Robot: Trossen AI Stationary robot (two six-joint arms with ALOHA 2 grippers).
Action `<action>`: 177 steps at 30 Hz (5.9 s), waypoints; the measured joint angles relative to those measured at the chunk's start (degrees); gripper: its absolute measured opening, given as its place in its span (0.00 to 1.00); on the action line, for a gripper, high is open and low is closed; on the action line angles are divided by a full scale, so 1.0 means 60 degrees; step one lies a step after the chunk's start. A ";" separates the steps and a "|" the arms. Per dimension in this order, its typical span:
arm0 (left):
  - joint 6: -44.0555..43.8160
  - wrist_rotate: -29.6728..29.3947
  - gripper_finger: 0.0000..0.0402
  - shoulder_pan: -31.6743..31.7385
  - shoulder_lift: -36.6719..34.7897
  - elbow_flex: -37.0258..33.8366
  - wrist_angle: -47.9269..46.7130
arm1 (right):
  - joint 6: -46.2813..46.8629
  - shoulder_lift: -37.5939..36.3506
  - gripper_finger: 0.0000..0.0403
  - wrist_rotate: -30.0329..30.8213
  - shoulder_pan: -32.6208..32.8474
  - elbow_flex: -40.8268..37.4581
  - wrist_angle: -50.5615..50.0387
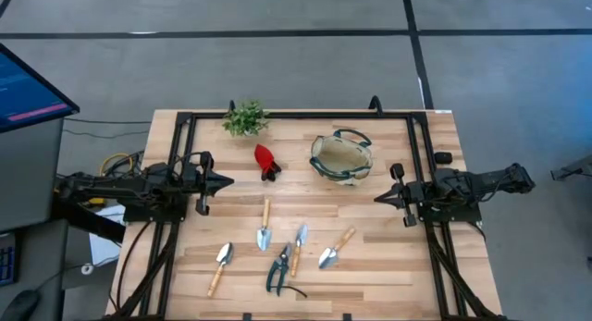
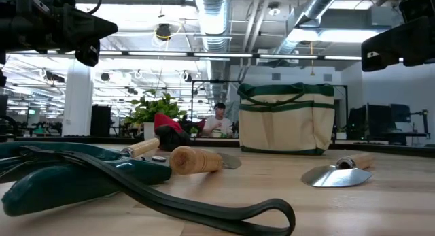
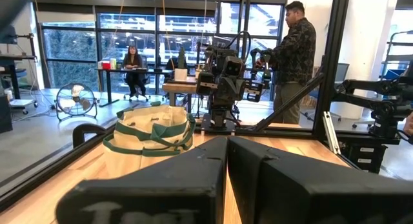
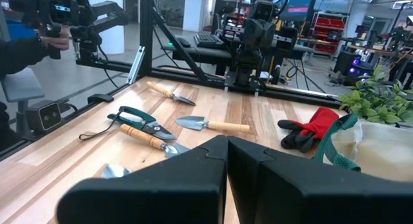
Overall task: Pick & Place Garden tools in Gardening bag
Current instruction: Put the trowel into the gardening bag
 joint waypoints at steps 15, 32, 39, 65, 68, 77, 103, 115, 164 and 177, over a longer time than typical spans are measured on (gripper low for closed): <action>0.0000 0.0000 0.00 0.0000 -0.0001 -0.0003 0.0129 | 0.0330 0.0000 0.00 -0.0022 0.0000 0.0018 0.0229; -0.0004 0.0000 0.00 0.0002 -0.0004 -0.0001 0.0127 | 0.1263 0.0302 0.00 0.0408 0.0320 0.0029 0.1519; -0.0379 0.0011 0.00 0.0000 0.0000 -0.0001 0.0155 | 0.1423 0.1604 0.00 0.0466 0.0818 0.0391 0.2298; -0.0193 0.0987 0.00 -0.0193 0.2118 -0.0001 0.0832 | 0.2005 0.9150 0.00 0.0215 0.1673 0.5413 -0.1786; -0.0193 0.0984 0.00 -0.0193 0.2116 -0.0003 0.0856 | 0.2125 0.9940 0.00 0.0191 0.1897 0.5876 -0.2319; -0.0208 0.0987 0.00 -0.0197 0.2116 -0.0003 0.0925 | 0.2962 1.1698 0.00 -0.0473 0.2018 0.7056 -0.1959; -0.0170 0.0947 0.00 -0.0193 0.2113 0.0000 0.0980 | 0.3437 1.4060 0.41 -0.0459 0.1701 0.7104 -0.3359; -0.0146 0.0925 0.00 -0.0193 0.2116 -0.0003 0.0973 | 0.3412 1.5425 0.46 -0.0459 0.1698 0.7100 -0.3169; -0.0146 0.0922 0.00 -0.0193 0.2120 0.0000 0.0969 | 0.3761 0.9798 0.12 0.2189 0.1310 0.7096 -0.3565; -0.0146 0.0918 0.00 -0.0193 0.2124 -0.0001 0.0973 | 0.2515 0.9200 0.12 0.3060 -0.0641 0.7923 -0.4416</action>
